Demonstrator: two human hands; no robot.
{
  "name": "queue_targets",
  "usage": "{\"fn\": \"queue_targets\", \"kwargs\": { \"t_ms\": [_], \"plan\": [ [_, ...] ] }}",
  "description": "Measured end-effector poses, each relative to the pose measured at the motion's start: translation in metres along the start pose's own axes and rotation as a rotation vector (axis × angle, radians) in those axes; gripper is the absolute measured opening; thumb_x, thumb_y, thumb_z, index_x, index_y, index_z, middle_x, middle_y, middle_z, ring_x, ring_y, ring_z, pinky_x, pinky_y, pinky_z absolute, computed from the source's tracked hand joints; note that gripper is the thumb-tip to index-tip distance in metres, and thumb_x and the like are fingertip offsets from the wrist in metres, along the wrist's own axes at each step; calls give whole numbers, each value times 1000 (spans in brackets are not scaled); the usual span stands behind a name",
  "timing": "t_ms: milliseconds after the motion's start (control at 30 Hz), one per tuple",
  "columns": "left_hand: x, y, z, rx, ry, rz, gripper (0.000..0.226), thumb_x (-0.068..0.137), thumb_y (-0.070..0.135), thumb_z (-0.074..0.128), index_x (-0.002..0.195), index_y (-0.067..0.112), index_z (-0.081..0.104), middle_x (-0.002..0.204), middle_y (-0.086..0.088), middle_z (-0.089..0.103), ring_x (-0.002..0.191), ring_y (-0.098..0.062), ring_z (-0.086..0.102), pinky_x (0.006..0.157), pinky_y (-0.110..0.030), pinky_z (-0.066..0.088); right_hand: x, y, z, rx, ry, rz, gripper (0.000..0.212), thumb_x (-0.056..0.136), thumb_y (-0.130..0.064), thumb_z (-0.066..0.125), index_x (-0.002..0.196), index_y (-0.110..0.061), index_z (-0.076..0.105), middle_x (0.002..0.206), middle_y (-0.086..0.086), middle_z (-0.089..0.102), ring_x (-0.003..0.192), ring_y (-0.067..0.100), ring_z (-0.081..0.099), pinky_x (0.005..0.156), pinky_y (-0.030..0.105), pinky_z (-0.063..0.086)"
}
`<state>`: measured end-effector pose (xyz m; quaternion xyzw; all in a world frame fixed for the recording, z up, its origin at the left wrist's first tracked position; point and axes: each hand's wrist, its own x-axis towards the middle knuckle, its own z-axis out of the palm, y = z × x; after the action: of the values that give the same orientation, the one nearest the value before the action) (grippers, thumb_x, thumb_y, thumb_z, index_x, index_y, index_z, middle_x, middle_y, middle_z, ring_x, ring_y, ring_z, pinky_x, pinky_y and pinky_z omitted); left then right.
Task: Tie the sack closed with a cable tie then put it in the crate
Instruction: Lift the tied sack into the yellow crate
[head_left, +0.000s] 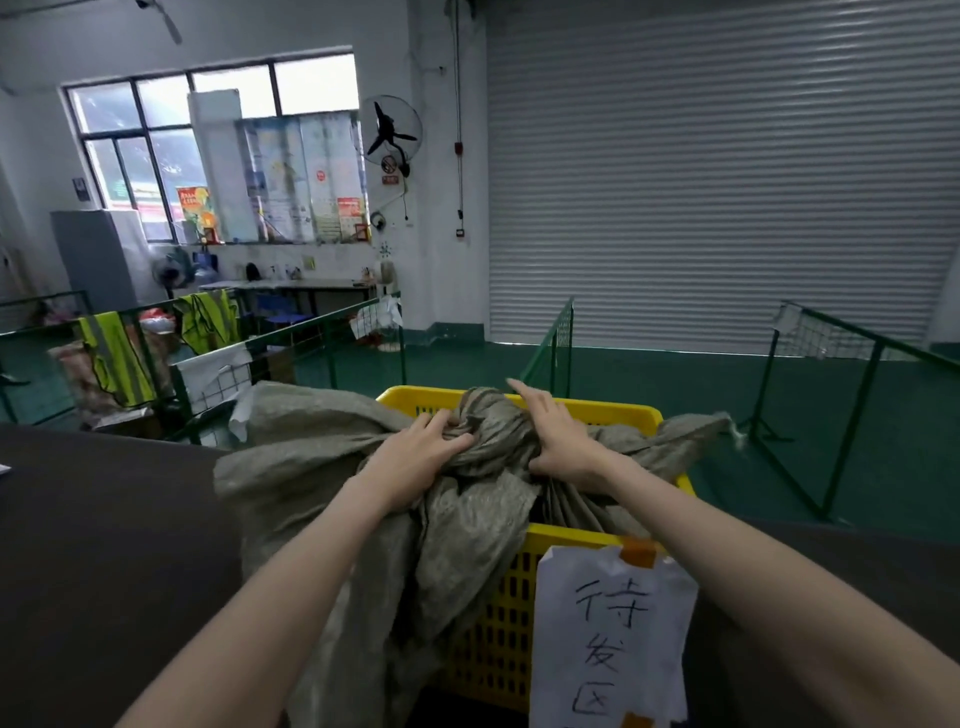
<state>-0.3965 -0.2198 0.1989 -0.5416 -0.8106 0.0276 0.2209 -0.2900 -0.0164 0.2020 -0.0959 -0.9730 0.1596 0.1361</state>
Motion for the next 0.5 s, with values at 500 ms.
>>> {"fn": "queue_targets", "kwargs": {
  "t_ms": [500],
  "plan": [
    [-69, 27, 15, -171, -249, -537, 107, 75, 59, 65, 147, 40, -11, 151, -15, 28, 134, -40, 34, 103, -53, 33, -24, -3, 4, -379, -67, 75, 51, 87, -18, 54, 137, -20, 42, 143, 9, 38, 129, 33, 35, 101, 51, 38]
  ]
}}
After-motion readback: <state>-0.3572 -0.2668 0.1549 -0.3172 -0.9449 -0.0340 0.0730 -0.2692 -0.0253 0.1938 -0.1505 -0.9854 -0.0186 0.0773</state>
